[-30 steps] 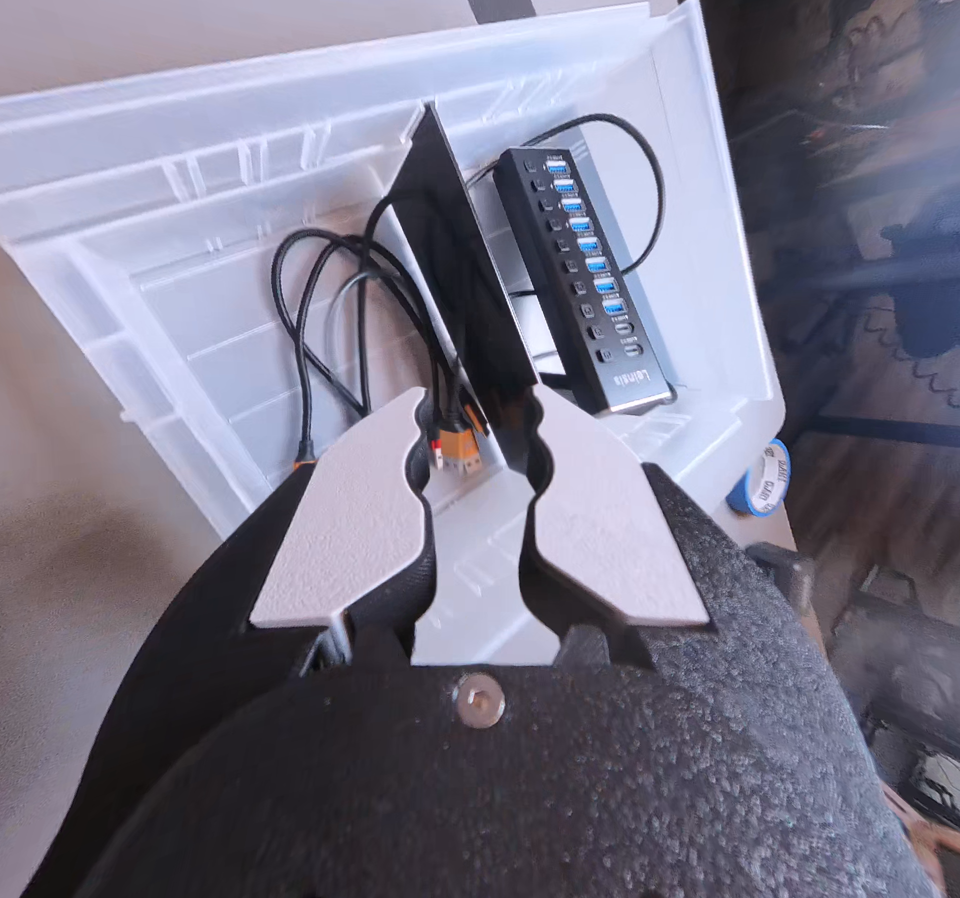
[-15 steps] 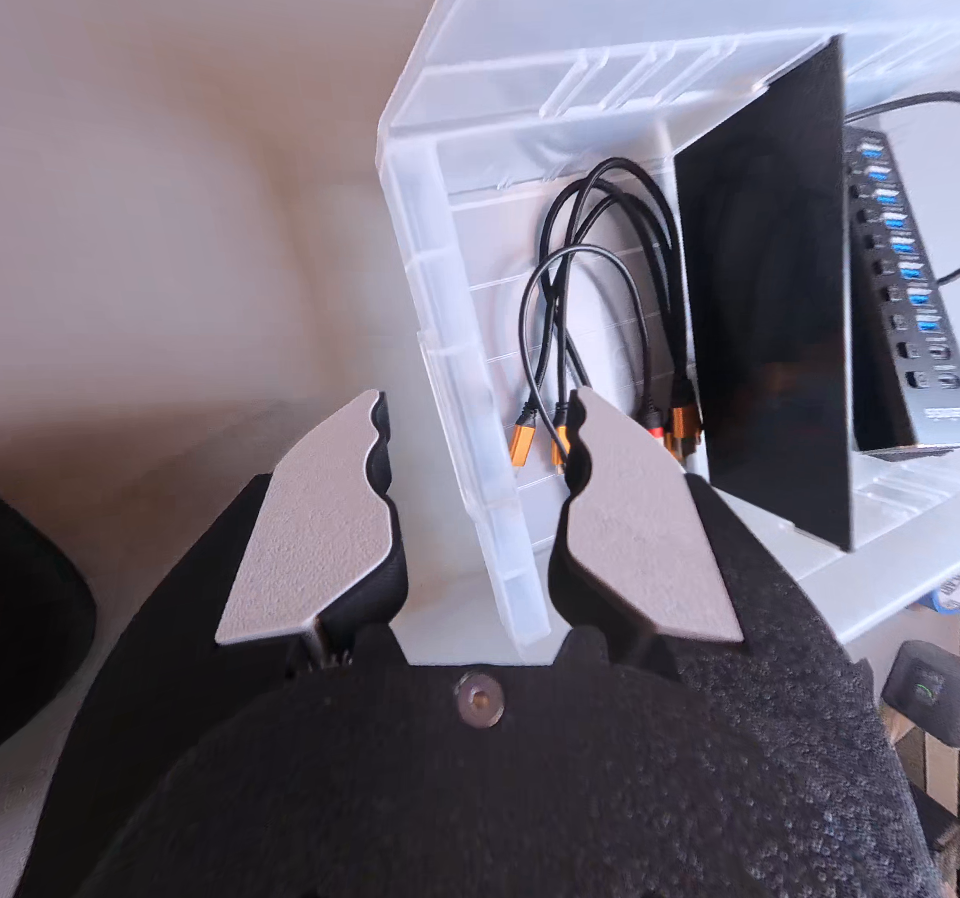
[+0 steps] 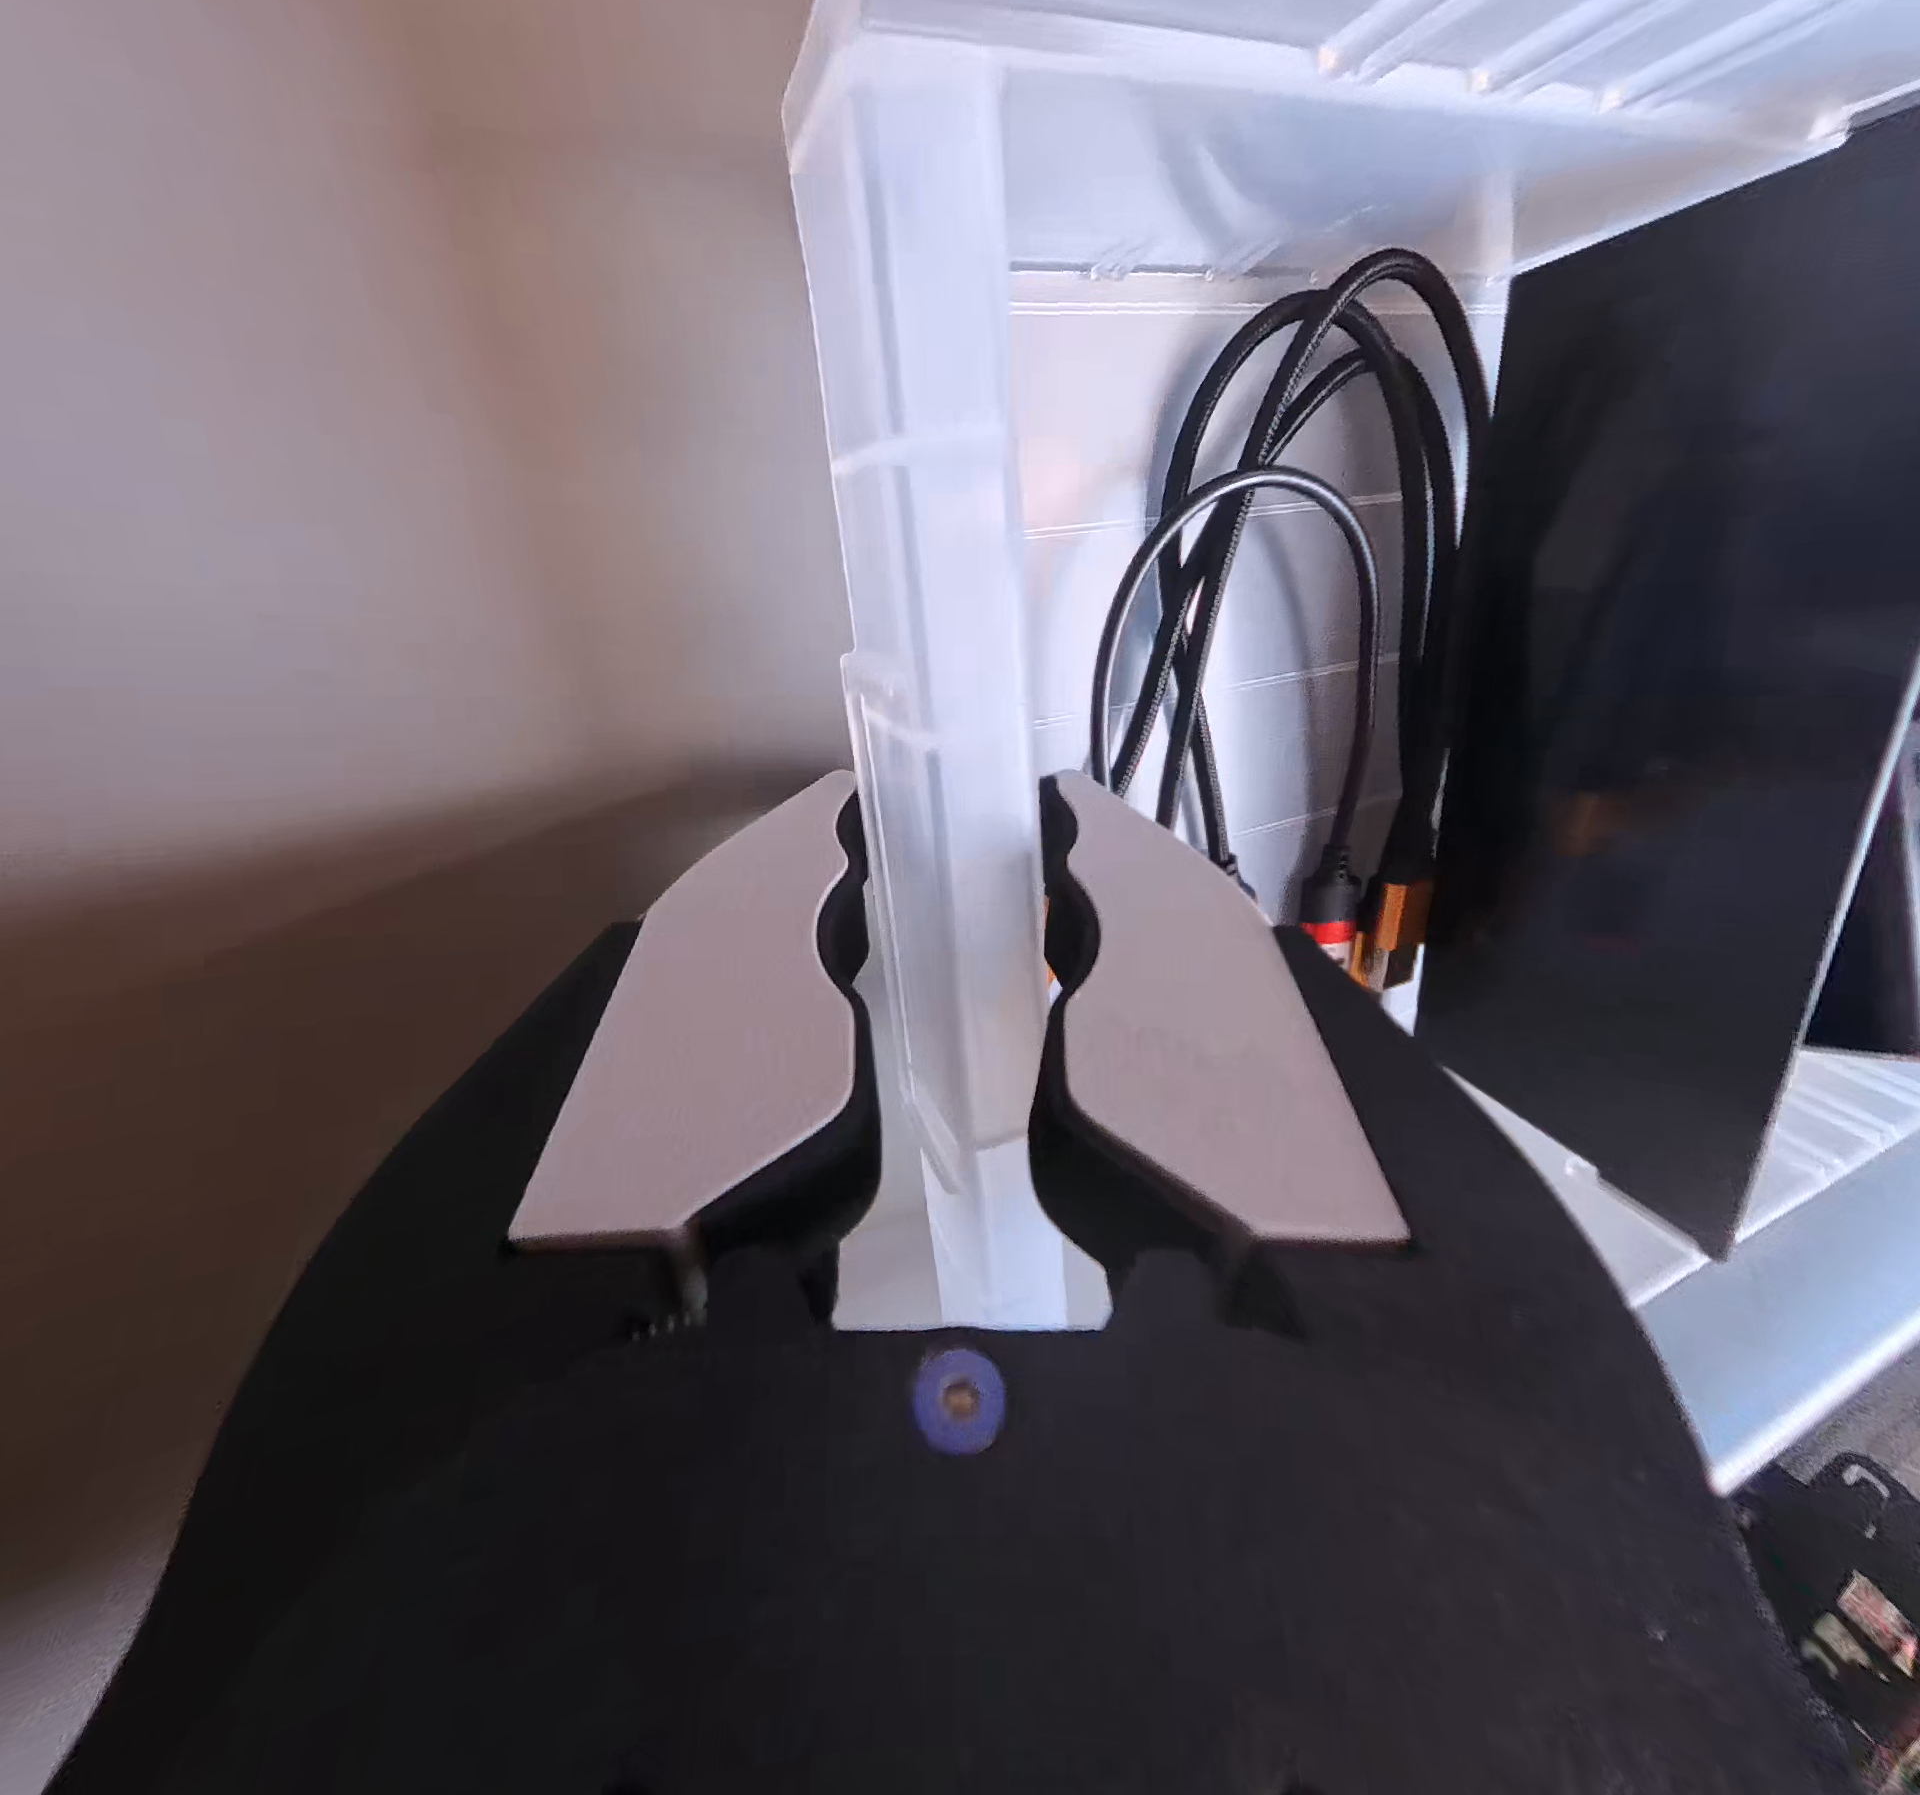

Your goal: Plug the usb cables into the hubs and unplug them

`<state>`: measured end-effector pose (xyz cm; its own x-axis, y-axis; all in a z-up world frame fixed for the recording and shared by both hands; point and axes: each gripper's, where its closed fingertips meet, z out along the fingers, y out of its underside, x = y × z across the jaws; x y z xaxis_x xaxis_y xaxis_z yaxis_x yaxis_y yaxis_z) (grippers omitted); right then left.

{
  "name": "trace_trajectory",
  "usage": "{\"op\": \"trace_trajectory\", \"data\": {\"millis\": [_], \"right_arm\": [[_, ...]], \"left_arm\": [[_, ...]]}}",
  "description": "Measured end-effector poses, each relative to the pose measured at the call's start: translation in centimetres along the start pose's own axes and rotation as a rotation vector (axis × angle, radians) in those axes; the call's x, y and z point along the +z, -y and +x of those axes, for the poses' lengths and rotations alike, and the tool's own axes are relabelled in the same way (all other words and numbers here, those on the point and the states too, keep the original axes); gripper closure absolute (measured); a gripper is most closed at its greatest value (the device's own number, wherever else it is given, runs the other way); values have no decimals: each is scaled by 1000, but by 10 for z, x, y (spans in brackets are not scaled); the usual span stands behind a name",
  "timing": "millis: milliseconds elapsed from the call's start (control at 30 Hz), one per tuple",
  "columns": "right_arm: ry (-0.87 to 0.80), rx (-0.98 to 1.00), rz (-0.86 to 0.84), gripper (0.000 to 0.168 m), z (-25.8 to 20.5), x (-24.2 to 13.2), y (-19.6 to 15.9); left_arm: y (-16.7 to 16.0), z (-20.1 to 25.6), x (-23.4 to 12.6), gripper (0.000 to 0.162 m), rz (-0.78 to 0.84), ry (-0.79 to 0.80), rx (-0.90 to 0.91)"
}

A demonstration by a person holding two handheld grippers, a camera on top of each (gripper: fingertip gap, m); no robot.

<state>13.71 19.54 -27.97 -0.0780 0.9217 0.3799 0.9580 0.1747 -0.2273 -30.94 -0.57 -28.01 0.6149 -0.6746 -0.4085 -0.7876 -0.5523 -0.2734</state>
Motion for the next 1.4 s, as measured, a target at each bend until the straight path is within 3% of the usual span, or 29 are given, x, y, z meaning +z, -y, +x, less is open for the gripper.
{"op": "trace_trajectory", "data": {"millis": [167,433,533,633,700,767,833,900,1000,1133,1167,1200,1233,1267,1300,1400], "right_arm": [[-20,-75,33,139,-49,-17,19],[-58,-216,115,139,-140,-49,58],[-117,-260,142,138,-150,-50,79],[-260,-252,132,133,-138,-51,87],[-303,-133,234,129,-140,-75,95],[-321,79,427,124,-141,-116,99],[-412,333,584,119,-124,-155,80],[-521,597,672,117,-101,-174,42],[-496,859,716,110,-90,-161,7],[-457,927,573,103,-81,-117,-6],[-438,942,545,104,-78,-108,-8],[-394,965,528,110,-77,-100,-8],[-363,973,526,122,-76,-95,-7],[-358,984,540,144,-74,-95,-6],[-402,972,516,153,-70,-96,-11],[-510,887,461,160,-72,-105,-15]], "left_arm": [[27,39,-10,131,65,-41,111],[116,98,-11,130,194,-106,315],[145,101,-4,129,228,-75,281],[157,85,1,121,248,59,201],[155,84,-18,120,299,127,158],[173,106,-58,129,533,65,35],[193,131,-89,128,729,-33,-106],[211,139,-97,126,846,-52,-251],[237,147,-90,120,890,-148,-443],[271,155,-64,106,887,-226,-595],[277,156,-55,104,880,-226,-625],[283,156,-49,113,882,-210,-629],[287,154,-42,123,871,-174,-617],[289,151,-37,132,843,-111,-596],[292,148,-35,133,820,-50,-561],[294,140,-37,143,733,161,-440]]}}
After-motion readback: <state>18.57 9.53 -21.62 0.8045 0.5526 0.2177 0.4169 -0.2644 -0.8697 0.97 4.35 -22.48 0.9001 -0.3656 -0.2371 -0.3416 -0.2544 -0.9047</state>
